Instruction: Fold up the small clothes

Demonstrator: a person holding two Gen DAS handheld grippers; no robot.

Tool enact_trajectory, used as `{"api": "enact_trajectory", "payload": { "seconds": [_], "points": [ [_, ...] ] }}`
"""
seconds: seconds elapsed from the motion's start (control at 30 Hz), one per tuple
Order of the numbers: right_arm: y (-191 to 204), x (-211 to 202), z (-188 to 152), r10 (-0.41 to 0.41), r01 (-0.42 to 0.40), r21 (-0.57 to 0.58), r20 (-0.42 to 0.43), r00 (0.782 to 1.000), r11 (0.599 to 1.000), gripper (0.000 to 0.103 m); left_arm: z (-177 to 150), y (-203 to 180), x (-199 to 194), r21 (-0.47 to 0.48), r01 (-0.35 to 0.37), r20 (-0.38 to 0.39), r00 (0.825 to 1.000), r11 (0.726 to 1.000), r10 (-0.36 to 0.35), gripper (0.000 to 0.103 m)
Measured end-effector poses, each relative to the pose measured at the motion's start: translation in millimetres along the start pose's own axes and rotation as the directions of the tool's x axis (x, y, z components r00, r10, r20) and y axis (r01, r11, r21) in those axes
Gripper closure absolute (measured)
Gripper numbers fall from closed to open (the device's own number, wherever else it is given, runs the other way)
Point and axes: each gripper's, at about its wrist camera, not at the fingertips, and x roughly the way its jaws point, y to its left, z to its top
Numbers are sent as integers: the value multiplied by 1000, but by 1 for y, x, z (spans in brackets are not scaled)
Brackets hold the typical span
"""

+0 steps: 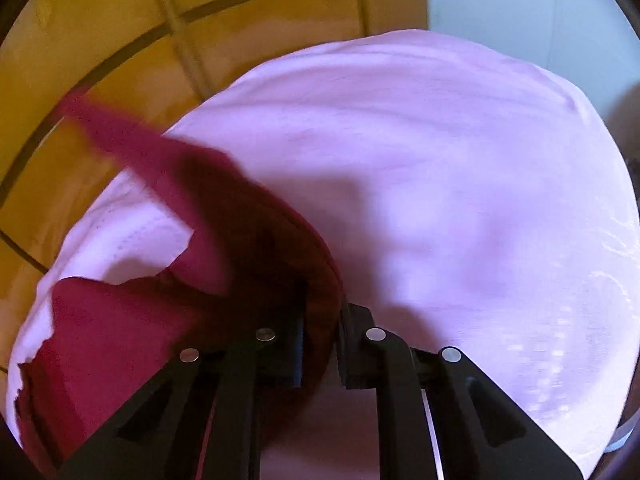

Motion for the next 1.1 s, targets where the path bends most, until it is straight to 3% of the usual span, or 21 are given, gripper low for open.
{"api": "enact_trajectory", "payload": {
  "seconds": [0.13,0.23,0.33,0.47,0.57,0.63,0.7,0.77,0.83,0.93,1.1],
  "points": [
    [-34,-9,-10,95,-93,128,-6,995,987,92,0,0,-1,0,0,-1,1000,1000,0,2],
    [-56,-11,-19,215,-212,269,20,976,940,91,0,0,0,0,0,0,1000,1000,0,2],
    [-68,-8,-23,332,-331,322,54,942,887,80,0,1,0,-1,1,-1,1000,1000,-1,2],
    [-83,-6,-17,386,-411,356,143,911,839,54,0,0,0,-1,2,-2,1000,1000,-2,2],
    [-97,1,-9,405,-444,423,182,896,790,53,0,0,0,-1,2,-2,1000,1000,-2,2],
    [-108,1,-4,397,-435,451,182,900,779,60,0,0,0,0,1,-2,1000,1000,-1,2],
    [-109,5,-2,364,-398,482,169,916,780,82,1,0,0,0,1,-2,1000,1000,-1,2],
    [-120,11,2,357,-378,510,143,923,772,95,1,0,0,1,1,-2,1000,1000,-1,2],
    [-124,13,6,365,-377,531,133,922,759,95,1,0,0,1,1,-3,1000,1000,-1,2],
    [-116,-9,17,358,-389,452,155,921,803,96,1,1,0,1,3,-8,1000,1000,-3,2],
    [-66,-67,33,393,-440,256,213,894,861,96,7,4,1,-2,18,-44,999,1000,-18,2]
  ]
}}
